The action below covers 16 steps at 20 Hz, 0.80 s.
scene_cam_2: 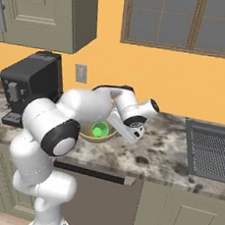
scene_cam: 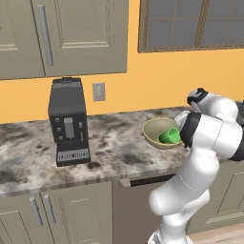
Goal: Place the cup inside the bowl on the dining table and move the bowl to any counter.
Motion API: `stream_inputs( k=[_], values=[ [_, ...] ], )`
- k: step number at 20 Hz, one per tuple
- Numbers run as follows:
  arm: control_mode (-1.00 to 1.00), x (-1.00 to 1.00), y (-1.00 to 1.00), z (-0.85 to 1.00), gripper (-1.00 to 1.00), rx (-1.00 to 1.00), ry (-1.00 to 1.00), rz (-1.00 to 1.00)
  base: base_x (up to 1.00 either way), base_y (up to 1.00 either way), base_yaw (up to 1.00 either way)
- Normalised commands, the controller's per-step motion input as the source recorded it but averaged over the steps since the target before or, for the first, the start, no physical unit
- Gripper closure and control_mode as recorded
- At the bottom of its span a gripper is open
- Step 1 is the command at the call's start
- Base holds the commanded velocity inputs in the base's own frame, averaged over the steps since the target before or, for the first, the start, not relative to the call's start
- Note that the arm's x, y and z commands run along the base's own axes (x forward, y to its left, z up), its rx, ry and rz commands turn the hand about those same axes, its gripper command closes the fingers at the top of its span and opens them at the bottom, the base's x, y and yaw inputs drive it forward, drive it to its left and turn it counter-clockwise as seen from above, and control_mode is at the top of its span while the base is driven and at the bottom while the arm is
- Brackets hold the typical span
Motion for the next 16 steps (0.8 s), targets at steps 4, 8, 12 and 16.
stream_inputs(
  k=[4, 8, 12, 16],
  values=[
    [-1.00, 0.35, 0.00, -0.17, 1.00, 0.00, 0.01, -0.05, 0.00, 0.00, 0.00],
    [-1.00, 0.30, 0.00, -0.22, 1.00, 0.00, 0.02, -0.05, 0.00, 0.00, 0.00],
    [-1.00, 0.17, 0.00, -0.24, 1.00, 0.00, 0.03, -0.05, 0.00, 0.00, 0.00],
    [-1.00, 0.14, 0.00, -0.17, 1.00, -0.02, 0.01, -0.05, 0.00, 0.00, 0.00]
  ],
)
